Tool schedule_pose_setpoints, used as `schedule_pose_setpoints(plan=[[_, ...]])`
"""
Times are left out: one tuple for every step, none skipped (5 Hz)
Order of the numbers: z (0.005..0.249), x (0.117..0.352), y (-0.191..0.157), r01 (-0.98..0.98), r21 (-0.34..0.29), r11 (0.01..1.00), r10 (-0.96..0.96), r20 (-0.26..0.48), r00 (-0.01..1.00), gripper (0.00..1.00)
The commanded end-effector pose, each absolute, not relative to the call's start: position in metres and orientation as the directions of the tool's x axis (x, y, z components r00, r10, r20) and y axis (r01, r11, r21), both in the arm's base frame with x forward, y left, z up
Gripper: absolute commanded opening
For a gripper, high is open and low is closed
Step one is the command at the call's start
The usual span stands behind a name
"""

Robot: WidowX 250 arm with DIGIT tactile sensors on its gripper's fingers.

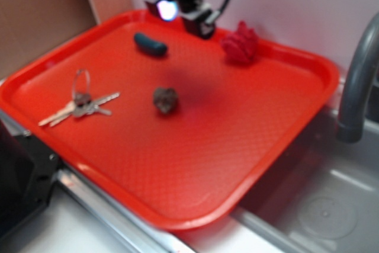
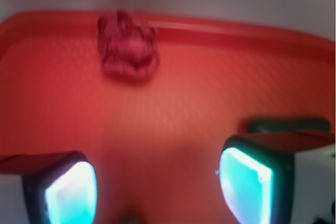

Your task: Grab the red paper.

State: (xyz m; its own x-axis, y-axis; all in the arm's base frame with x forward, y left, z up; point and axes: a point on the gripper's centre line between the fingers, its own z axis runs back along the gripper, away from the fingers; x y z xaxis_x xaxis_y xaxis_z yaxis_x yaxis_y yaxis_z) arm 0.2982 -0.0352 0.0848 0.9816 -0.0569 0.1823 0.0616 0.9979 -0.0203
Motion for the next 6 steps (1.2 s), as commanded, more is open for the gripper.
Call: schedule_pose_setpoints(plan=[[0.063,0.359,-0.071,0.111,0.032,0.993,-0.116,0.336,0.935,1.0],[0.04,0.374,-0.079,0.148,0.015,0.989,-0.144,0.353,0.925,1.0],[0.027,0.378,-0.079,0.123,-0.034,0.992,-0.107,0.315,0.943,0.0],[0.025,0.377,-0.076,0.111,-0.034,0.993,-0.096,0.3,0.949,0.0],[0.055,0.354,-0.059,0.043,0.002,0.999,-0.043,0.257,0.965,0.0],[0.096,0.303,-0.033,-0.057,-0.003,0.998,0.056,0.22,0.974,0.0]])
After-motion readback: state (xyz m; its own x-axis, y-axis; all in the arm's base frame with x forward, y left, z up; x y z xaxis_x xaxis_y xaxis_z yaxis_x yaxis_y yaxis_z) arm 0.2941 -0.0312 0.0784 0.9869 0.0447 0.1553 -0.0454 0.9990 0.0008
